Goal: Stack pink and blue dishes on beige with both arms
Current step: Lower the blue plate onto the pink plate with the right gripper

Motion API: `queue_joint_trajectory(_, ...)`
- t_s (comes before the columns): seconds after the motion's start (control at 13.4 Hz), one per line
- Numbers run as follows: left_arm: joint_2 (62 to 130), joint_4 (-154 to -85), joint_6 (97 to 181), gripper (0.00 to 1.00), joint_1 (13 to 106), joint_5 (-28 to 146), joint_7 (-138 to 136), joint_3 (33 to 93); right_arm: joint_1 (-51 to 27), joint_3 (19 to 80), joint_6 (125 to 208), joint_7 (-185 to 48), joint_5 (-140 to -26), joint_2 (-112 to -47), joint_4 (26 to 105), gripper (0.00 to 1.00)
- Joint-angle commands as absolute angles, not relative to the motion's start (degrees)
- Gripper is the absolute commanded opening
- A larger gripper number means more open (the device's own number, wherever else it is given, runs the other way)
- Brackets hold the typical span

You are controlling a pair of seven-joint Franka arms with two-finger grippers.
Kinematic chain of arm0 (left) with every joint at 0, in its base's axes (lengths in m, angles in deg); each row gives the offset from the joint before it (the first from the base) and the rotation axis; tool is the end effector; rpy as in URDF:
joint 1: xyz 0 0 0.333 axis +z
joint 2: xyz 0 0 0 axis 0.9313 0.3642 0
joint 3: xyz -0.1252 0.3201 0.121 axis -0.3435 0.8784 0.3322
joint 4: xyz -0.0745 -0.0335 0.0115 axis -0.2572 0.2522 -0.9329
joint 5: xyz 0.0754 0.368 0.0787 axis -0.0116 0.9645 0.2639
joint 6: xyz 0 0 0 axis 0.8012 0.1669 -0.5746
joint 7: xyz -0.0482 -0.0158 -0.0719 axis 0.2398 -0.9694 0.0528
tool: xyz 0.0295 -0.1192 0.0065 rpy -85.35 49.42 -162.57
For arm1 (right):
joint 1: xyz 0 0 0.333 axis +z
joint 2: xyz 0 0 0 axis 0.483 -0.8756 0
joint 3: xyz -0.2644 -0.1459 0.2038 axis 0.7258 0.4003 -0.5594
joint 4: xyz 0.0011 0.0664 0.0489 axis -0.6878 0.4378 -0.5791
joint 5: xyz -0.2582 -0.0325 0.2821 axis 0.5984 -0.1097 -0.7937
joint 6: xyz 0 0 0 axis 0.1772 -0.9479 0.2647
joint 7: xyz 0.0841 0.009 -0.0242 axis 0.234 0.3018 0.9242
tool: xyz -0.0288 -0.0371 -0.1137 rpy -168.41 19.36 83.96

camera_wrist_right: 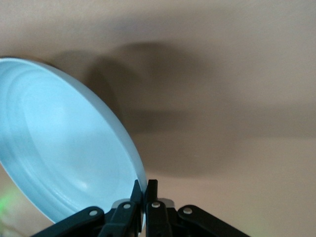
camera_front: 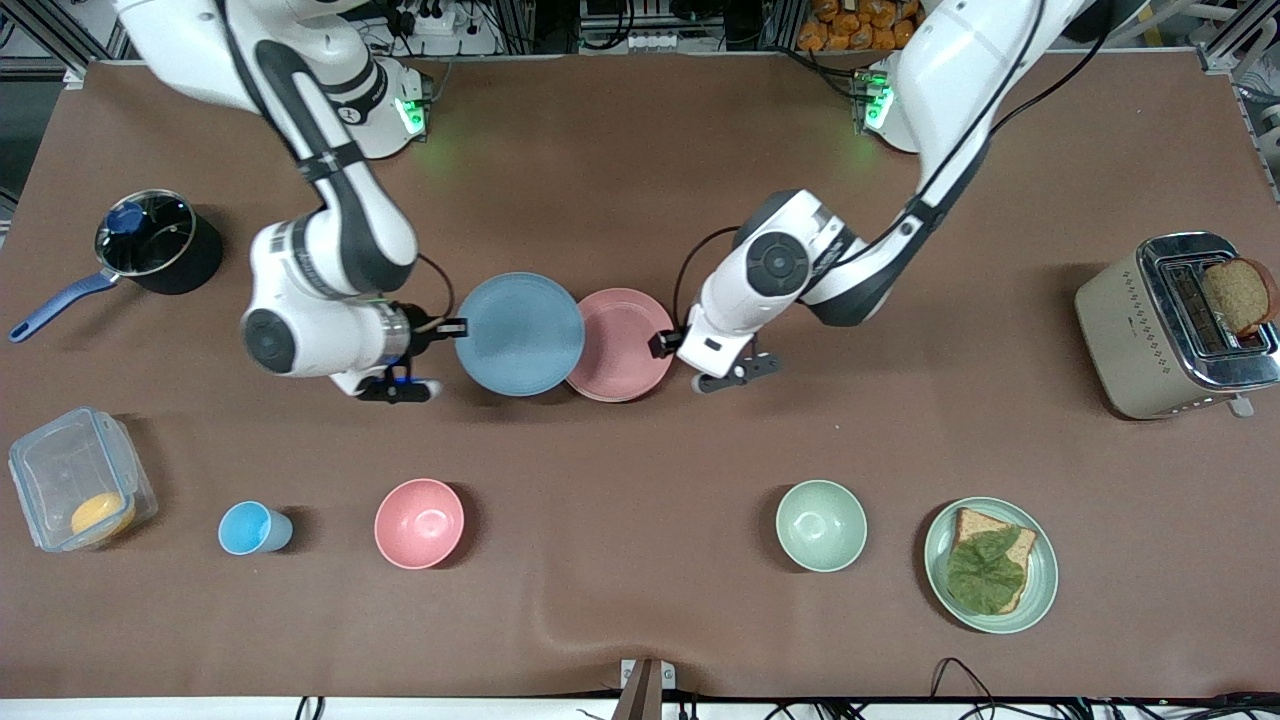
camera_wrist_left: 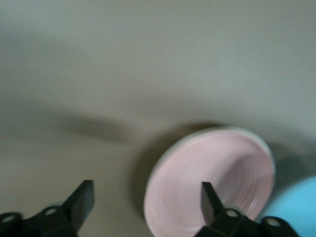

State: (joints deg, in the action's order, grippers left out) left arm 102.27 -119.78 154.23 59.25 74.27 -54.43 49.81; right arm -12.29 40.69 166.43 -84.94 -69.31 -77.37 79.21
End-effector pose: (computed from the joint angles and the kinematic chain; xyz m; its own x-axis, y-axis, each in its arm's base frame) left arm 0.5515 -0.4108 0.3386 0.9397 0.3197 -0.1214 0.3373 -0.9250 0.1749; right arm 0.5390 0.2272 0.3013 0.9153 -0.0231 -0.4021 -0.1242 -0.9659 -0.2272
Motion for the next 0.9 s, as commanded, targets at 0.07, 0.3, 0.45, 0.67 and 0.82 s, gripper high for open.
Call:
queue_joint_trajectory(0.07, 91.36, -117.1, 140.32, 1.0, 64.58, 78.35, -51.09, 49.87, -7.79, 41.06, 169.23, -90.87, -73.24, -76.02, 81.33, 0.0)
queue_joint_trajectory(0.3, 87.22, -112.87, 130.64, 1.0, 70.99, 78.35, -39.95, 49.78, -4.9, 41.15, 172.03, -94.37, -73.96, -76.55, 81.33, 0.0)
queue_joint_trajectory(0.45, 84.24, -111.63, 126.5, 1.0, 75.13, 78.27, -31.15, 49.6, -2.79, 41.15, 174.85, -97.18, -74.05, -77.69, 80.9, 0.0)
queue_joint_trajectory(0.67, 81.06, -108.92, 120.27, 1.0, 78.21, 77.21, -25.16, 49.69, 0.37, 41.15, 178.28, -100.53, -75.53, -79.97, 79.49, 0.0)
queue_joint_trajectory(0.82, 79.05, -106.89, 116.66, 1.0, 78.49, 76.16, -19.55, 50.65, 1.61, 41.15, 179.34, -102.72, -75.8, -80.85, 78.79, 0.0)
